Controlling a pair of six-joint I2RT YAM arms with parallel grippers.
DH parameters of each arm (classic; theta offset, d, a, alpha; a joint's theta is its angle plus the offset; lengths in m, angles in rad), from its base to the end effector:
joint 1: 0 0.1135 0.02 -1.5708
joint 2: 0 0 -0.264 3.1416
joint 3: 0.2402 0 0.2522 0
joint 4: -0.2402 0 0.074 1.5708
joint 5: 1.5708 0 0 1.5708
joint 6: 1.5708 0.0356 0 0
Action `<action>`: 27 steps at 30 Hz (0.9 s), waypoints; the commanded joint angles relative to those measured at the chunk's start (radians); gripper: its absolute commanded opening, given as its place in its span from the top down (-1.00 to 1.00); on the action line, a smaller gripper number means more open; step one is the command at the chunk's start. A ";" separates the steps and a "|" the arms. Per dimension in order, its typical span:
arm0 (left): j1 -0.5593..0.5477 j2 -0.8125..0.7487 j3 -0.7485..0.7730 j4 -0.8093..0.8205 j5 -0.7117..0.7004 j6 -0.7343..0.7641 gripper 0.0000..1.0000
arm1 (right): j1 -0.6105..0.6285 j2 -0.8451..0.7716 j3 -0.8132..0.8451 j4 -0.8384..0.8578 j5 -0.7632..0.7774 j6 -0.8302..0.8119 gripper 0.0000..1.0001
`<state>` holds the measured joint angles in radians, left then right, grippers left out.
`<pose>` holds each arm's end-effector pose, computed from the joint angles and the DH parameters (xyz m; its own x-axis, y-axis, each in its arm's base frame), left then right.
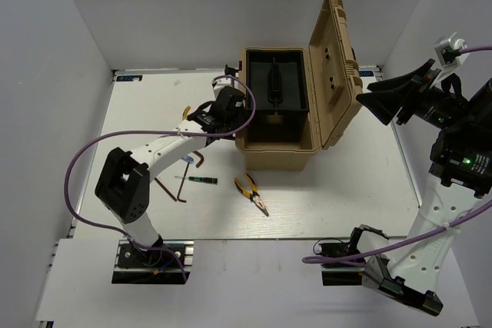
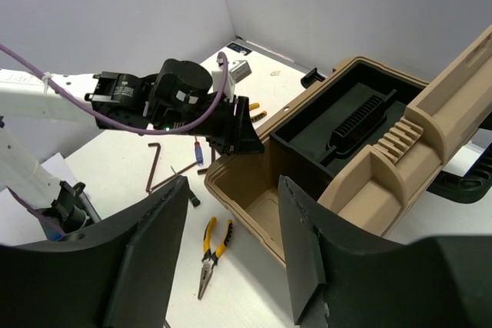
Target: Sort the tools into containers
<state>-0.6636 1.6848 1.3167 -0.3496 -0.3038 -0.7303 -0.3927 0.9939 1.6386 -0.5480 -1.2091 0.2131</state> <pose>0.3071 -0.2266 0.2726 -0.6596 -0.2923 -0.6924 -0.0400 0.9336 -0.3560 0.1254 -0.0159 0.5383 -0.0661 0.1084 -0.9919 -0.7271 0.6755 0.1222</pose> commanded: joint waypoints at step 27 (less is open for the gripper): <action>0.032 -0.457 -0.046 -0.039 -0.138 0.324 -0.78 | 0.014 0.038 -0.063 0.482 -0.112 0.349 -0.34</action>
<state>-0.6369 1.2984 1.3746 -0.3832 -0.3931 -0.4923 -0.3893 0.9909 1.6005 -0.3008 -1.3277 0.3649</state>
